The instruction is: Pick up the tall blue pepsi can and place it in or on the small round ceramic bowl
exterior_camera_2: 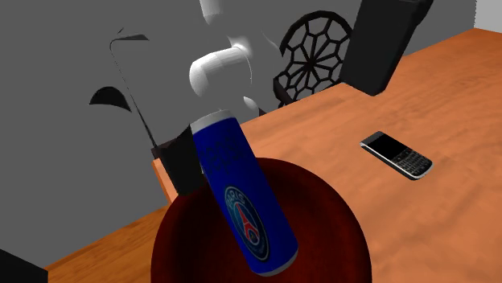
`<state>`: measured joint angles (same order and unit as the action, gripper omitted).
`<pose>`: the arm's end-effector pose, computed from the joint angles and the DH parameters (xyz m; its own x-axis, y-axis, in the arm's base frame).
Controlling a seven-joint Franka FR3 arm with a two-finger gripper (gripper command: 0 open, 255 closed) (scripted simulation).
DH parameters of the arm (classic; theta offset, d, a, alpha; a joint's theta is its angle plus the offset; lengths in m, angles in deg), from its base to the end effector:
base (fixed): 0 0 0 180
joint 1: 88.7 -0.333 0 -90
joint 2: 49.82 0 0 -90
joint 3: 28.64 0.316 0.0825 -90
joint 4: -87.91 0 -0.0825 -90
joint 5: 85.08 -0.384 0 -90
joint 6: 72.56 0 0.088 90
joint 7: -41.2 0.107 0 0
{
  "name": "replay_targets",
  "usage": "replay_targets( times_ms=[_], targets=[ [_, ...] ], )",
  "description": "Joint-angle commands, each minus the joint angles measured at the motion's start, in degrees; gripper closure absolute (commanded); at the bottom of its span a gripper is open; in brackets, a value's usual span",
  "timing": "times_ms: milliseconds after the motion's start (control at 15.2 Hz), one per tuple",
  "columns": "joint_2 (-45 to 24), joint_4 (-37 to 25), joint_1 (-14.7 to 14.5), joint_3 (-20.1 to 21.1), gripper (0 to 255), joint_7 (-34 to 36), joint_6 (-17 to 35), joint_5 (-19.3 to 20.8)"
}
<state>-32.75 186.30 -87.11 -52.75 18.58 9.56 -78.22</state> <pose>0.3865 -0.2398 0.6786 0.9986 -0.0523 -0.0102 -0.0523 -0.9986 -0.0058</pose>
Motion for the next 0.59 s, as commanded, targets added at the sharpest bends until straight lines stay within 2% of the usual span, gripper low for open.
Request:
replay_targets(
  times_ms=[0,66,528],
  targets=[
    [-1.90,-5.42,-0.18,-0.24,0,-0.57,-3.68,-0.63],
    [-2.80,-7.91,-0.24,-0.41,0,-0.87,-5.32,-0.92],
    [-2.80,-7.91,-0.24,-0.41,0,-0.87,-5.32,-0.93]
  ],
)
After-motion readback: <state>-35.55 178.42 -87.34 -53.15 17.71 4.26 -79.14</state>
